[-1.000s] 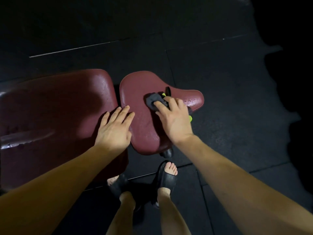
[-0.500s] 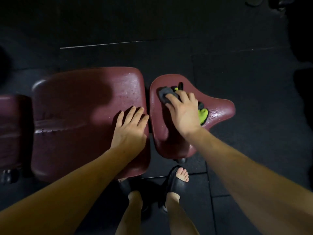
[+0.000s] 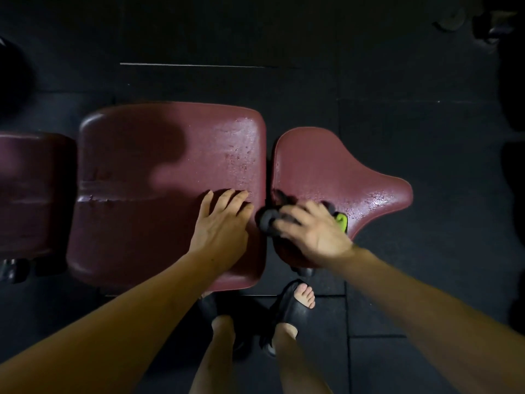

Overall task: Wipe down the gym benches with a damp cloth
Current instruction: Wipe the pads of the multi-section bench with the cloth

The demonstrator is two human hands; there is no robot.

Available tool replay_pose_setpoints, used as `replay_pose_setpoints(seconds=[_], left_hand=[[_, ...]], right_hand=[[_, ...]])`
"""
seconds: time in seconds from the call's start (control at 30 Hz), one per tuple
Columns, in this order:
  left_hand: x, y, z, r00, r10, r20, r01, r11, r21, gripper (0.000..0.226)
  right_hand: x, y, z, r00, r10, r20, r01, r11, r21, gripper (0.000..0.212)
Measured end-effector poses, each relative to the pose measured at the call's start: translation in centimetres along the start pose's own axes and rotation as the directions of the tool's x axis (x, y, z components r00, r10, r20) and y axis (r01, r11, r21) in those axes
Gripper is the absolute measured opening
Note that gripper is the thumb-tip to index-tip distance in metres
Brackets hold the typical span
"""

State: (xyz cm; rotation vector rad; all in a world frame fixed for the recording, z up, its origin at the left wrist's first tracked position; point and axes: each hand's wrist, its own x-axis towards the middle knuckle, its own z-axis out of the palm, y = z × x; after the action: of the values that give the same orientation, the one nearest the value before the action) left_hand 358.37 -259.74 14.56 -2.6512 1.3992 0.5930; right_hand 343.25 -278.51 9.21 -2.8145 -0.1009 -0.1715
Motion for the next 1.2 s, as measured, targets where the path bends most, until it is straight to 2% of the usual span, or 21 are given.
replay_pose_setpoints(seconds=[0.07,0.17,0.23,0.3,0.4,0.47,0.6,0.63,0.7,0.77,0.83,0.93,1.07,1.2], left_hand=[[0.0,0.0,0.0,1.0,0.007,0.002,-0.007,1.0,-0.009,0.06],[0.0,-0.1,0.0,1.0,0.023,-0.01,-0.023,1.0,0.008,0.057],[0.0,-0.1,0.0,1.0,0.017,-0.006,-0.017,1.0,0.012,0.057],[0.0,-0.1,-0.1,1.0,-0.001,-0.018,0.002,1.0,0.002,0.057],[-0.2,-0.2,0.0,0.998,-0.012,-0.056,0.01,0.999,-0.035,0.055],[-0.4,-0.2,0.3,0.997,-0.008,-0.071,0.006,1.0,-0.028,0.053],[-0.4,0.2,0.6,0.995,0.007,-0.1,-0.006,1.0,0.005,0.053],[-0.2,0.4,0.7,0.995,0.012,-0.102,-0.011,1.0,0.009,0.053],[0.1,0.9,0.7,0.994,0.013,-0.105,-0.012,1.0,0.009,0.052],[0.5,1.6,0.6,0.994,0.022,-0.108,-0.022,1.0,0.01,0.052],[0.9,2.3,0.4,0.992,0.031,-0.121,-0.031,1.0,0.002,0.052],[1.1,3.2,0.2,0.993,-0.009,-0.115,0.003,0.999,-0.049,0.06],[1.0,4.1,0.2,0.997,-0.002,-0.08,-0.002,0.999,-0.05,0.057],[1.8,4.9,0.3,0.999,0.015,-0.042,-0.017,0.999,-0.032,0.057]], right_hand=[[4.5,2.5,-0.5,0.997,0.041,-0.059,-0.045,0.997,-0.065,0.031],[11.1,5.3,-1.3,0.939,0.287,-0.188,-0.309,0.946,-0.099,0.031],[11.8,4.7,-1.0,0.9,0.381,-0.212,-0.404,0.912,-0.077,0.03],[9.2,2.0,-0.8,0.921,0.337,-0.195,-0.355,0.932,-0.067,0.027],[1.3,-2.7,0.2,0.983,0.176,-0.058,-0.176,0.984,0.009,0.027],[-3.2,-4.0,1.0,0.99,0.137,-0.012,-0.136,0.988,0.07,0.03],[-4.3,-1.6,-0.4,0.999,0.039,0.002,-0.039,0.999,0.027,0.029],[-3.1,0.0,-1.2,0.998,0.06,-0.033,-0.06,0.998,-0.008,0.029],[0.0,4.1,-2.7,0.959,0.236,-0.159,-0.254,0.962,-0.1,0.028],[2.5,7.6,-4.2,0.857,0.443,-0.264,-0.484,0.867,-0.117,0.028],[2.9,7.9,-4.1,0.799,0.526,-0.292,-0.57,0.816,-0.089,0.027],[-0.5,2.8,-2.4,0.809,0.512,-0.289,-0.535,0.845,0.001,0.027],[-8.5,-5.2,1.0,0.868,0.471,-0.155,-0.459,0.882,0.109,0.031],[-9.2,-2.4,0.1,0.945,0.309,-0.11,-0.301,0.95,0.08,0.033]])
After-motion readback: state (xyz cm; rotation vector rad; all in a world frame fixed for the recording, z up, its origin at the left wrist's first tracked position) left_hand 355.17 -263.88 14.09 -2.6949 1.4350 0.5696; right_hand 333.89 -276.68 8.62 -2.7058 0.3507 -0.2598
